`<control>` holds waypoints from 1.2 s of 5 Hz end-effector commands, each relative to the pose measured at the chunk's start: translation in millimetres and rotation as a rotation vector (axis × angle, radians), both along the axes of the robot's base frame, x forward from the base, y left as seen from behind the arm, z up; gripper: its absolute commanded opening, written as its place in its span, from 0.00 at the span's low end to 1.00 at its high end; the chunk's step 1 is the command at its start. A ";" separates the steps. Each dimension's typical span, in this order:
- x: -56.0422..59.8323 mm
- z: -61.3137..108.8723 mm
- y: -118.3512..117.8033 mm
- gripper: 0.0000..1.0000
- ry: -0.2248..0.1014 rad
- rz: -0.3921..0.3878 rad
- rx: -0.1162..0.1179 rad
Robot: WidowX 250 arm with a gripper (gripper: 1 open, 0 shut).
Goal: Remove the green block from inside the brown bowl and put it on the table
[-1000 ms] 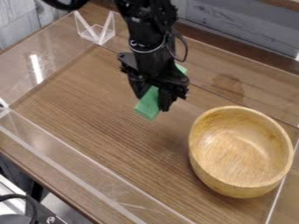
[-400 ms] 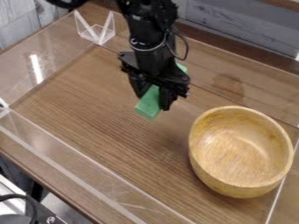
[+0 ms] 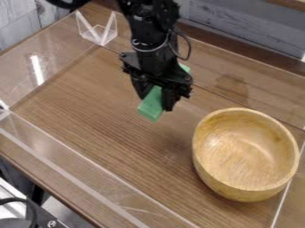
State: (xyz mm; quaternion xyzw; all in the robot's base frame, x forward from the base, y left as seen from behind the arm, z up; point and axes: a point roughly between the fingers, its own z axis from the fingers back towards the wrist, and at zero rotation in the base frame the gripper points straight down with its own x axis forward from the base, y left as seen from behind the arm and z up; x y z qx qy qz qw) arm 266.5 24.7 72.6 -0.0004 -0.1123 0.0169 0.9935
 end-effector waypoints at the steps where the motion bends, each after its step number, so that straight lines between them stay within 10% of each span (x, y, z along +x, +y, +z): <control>1: 5.8 2.2 9.3 0.00 -0.042 0.002 0.010; 6: 5.1 -20.4 24.0 0.00 -0.027 0.036 -0.010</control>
